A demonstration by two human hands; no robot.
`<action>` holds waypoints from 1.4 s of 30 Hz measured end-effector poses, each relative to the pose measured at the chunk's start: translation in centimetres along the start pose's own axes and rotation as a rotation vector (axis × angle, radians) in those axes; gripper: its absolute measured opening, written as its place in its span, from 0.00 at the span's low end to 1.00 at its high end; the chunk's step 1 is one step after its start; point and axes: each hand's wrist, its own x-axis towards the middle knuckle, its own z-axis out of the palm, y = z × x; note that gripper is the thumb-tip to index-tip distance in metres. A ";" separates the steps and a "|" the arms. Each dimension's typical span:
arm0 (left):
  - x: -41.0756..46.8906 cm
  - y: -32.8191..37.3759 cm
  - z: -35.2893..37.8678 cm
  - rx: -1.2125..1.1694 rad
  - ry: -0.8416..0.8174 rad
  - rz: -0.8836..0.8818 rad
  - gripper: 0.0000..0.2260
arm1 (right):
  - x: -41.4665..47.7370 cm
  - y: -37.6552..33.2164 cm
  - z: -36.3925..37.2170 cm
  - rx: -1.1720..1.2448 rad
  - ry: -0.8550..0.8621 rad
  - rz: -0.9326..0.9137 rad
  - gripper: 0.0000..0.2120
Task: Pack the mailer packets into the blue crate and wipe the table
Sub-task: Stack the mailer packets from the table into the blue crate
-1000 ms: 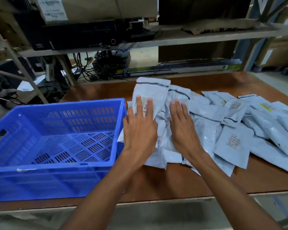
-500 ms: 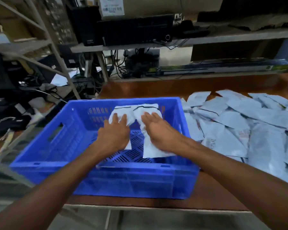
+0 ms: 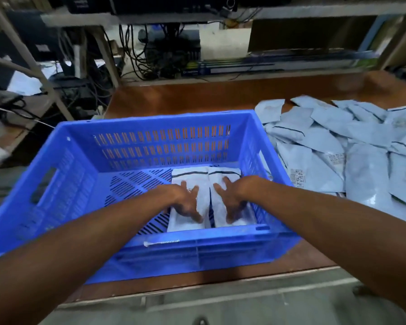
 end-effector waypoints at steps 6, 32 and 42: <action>-0.7 1.4 -0.9 0.004 0.060 -0.057 0.42 | -0.7 0.3 -0.5 -0.077 0.061 -0.005 0.51; 9.6 32.0 1.7 -0.333 0.717 0.007 0.31 | -2.2 28.1 24.9 0.592 0.785 0.332 0.38; 9.3 32.0 3.2 -0.320 0.844 0.008 0.33 | -1.9 26.6 26.1 0.597 0.952 0.303 0.36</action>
